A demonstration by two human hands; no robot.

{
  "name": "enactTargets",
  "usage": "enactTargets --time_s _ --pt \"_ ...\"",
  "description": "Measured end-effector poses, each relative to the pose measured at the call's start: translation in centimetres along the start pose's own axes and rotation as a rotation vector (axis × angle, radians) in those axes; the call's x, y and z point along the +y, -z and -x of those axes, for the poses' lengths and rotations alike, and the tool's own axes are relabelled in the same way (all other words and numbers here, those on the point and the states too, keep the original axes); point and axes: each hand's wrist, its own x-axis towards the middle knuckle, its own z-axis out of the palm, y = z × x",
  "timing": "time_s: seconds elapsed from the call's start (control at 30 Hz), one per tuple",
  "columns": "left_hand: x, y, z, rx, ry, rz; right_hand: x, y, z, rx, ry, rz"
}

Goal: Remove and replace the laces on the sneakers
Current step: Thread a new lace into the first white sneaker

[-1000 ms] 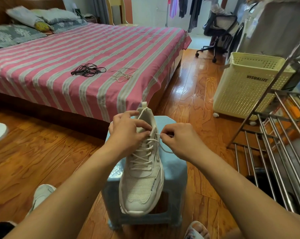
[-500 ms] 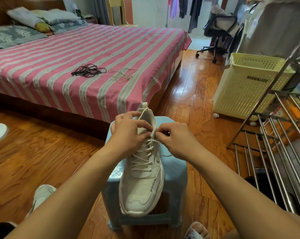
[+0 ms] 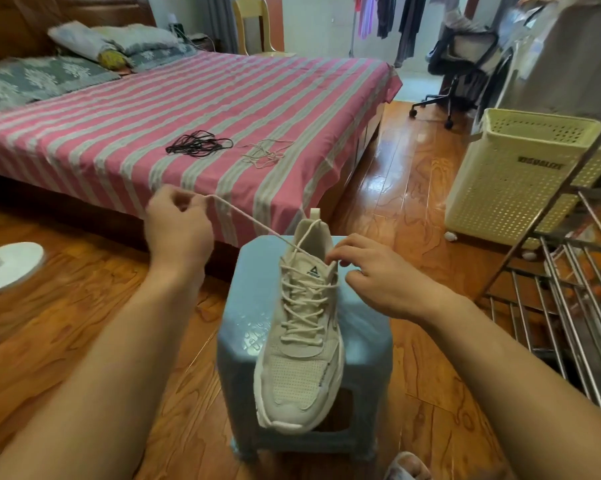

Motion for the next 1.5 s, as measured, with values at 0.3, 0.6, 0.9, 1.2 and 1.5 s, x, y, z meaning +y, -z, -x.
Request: enactTargets --time_s 0.3,0.6,0.9,1.2,1.5 --pt "-3.8 -0.1 -0.4 -0.217 0.295 0.300 -0.4 -0.9 -1.1 0.148 -0.017 0.010" --pt "0.5 -1.5 3.9 -0.671 -0.118 -0.032 -1.5 -2.0 -2.5 0.204 -0.062 -0.045" --pt "-2.0 -1.2 9.2 -0.663 0.085 -0.224 -3.0 -5.1 -0.2 0.100 -0.388 -0.197" --pt "-1.2 -2.4 11.0 -0.454 -0.124 -0.463 -3.9 -4.9 -0.8 0.179 -0.409 0.018" --pt "-3.1 -1.8 10.2 -0.638 0.045 -0.238 -2.8 -0.9 -2.4 0.073 -0.063 -0.139"
